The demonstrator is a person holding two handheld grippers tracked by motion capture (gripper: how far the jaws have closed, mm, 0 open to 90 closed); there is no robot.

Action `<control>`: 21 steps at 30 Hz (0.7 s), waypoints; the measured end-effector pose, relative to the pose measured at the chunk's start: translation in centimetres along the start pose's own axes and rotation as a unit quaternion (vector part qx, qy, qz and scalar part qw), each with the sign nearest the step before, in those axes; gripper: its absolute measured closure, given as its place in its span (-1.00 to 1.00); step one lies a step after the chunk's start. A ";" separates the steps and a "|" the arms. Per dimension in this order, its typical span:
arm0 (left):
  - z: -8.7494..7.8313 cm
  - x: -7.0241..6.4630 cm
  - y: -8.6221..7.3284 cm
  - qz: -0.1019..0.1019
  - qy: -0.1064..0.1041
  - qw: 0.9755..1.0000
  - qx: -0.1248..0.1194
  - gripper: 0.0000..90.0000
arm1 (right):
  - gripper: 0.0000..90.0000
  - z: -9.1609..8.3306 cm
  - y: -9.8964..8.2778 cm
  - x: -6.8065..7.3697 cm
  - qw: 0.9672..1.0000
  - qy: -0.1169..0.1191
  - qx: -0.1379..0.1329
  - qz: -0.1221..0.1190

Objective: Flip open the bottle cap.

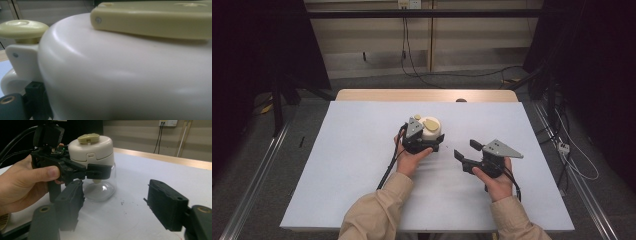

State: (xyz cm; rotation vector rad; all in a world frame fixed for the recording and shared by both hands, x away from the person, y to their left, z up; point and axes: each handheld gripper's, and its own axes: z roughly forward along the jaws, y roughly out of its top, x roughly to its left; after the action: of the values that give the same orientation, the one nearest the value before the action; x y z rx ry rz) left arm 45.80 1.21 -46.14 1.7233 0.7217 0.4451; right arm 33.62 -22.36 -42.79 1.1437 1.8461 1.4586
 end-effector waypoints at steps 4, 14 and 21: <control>0.0 0.0 0.0 0.000 0.000 1.000 0.000 -0.87 | -0.16 0.6 0.3 0.2 1.000 0.008 0.010 -0.002; 0.0 0.0 0.0 -0.002 0.001 1.000 0.000 -0.87 | 0.42 1.7 1.5 0.4 0.999 0.031 0.022 0.010; 0.0 0.0 0.0 -0.001 0.000 1.000 0.000 -0.87 | 0.71 2.6 2.3 0.8 0.998 0.053 0.032 0.011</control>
State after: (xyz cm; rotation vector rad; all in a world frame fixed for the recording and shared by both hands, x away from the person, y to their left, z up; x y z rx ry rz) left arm 45.79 1.19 -46.16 1.7219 0.7240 0.4446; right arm 36.01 -20.24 -41.25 1.1410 1.9714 1.5087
